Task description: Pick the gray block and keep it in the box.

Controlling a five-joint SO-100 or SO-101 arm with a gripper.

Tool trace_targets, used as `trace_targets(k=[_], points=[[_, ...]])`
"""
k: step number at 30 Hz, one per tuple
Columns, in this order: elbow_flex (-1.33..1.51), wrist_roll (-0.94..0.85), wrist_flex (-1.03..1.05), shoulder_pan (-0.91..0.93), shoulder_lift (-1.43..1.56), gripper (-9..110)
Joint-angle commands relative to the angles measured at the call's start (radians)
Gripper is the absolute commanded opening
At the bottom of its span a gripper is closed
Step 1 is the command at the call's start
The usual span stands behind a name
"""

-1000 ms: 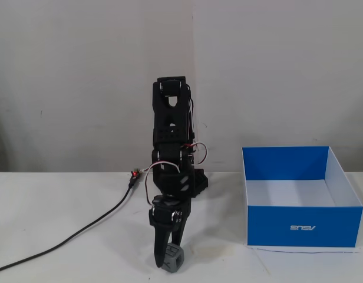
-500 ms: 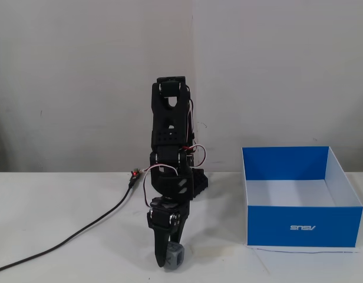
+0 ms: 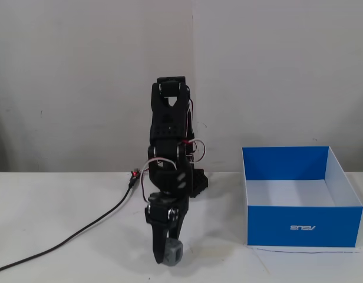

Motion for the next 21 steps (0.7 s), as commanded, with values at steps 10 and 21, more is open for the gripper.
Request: trace_targets(k=[10, 21], points=[[-0.316, -0.098, 0.227, -0.230, 0.305, 6], [-0.453, -0.250, 0.368, -0.624, 0.388, 5]])
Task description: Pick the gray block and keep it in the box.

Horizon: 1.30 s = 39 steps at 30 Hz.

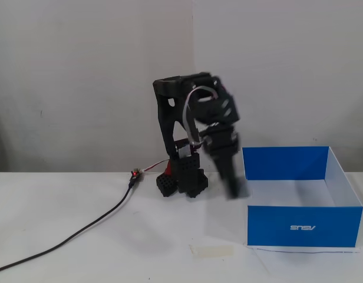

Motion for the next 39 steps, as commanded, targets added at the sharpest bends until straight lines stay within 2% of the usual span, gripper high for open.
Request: trace_targets(k=[1, 11, 18, 22, 25, 33, 35, 39], points=[[-0.107, -0.046, 0.040, -0.163, 0.086, 6], [-0.032, -0.097, -0.009, -0.500, 0.031, 6], [0.078, -0.097, -0.140, -0.629, -0.071, 6], [0.071, -0.078, -0.140, -0.664, -0.152, 9], [0.066, -0.066, -0.140, -0.673, -0.163, 16], [0.049, -0.066, -0.115, -0.689, -0.138, 22], [0.040, -0.080, -0.089, -0.689, -0.138, 20], [-0.021, -0.114, 0.000, -0.640, -0.140, 8]])
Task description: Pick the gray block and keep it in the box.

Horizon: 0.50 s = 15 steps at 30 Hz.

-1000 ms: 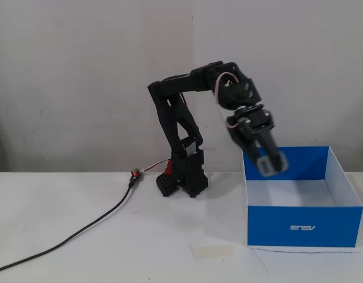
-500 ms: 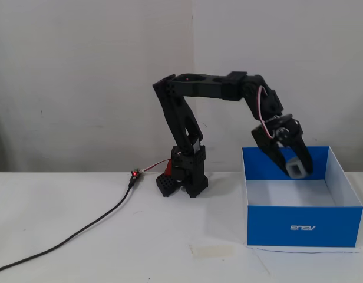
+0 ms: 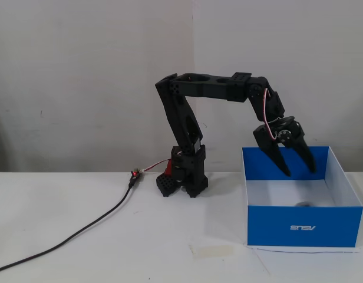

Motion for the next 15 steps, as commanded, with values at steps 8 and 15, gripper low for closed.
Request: trace_targets(k=[8, 15], points=[[-0.114, -0.080, 0.196, 0.314, 0.189, 1], [0.089, -0.160, 0.193, 0.653, 0.408, 0]])
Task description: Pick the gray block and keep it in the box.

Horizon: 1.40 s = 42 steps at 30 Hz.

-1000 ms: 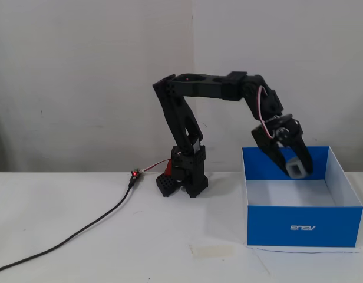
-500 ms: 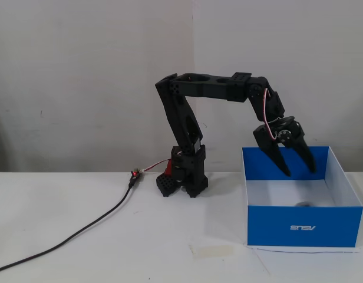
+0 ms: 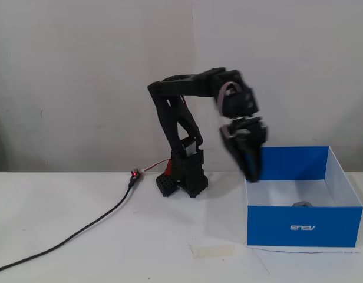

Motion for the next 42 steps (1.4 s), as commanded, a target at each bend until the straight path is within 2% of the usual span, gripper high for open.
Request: trace_targets(k=[1, 8, 16, 29, 42], points=[[0.077, -0.046, -0.002, 0.202, 0.163, 0], [0.295, -0.107, -0.081, 0.518, 0.348, 0], [0.592, -0.130, -0.184, 0.744, 0.589, 0], [0.850, -0.144, -0.311, 0.805, 0.828, 0], [1.035, -0.146, -0.284, 0.796, 1.129, 0]])
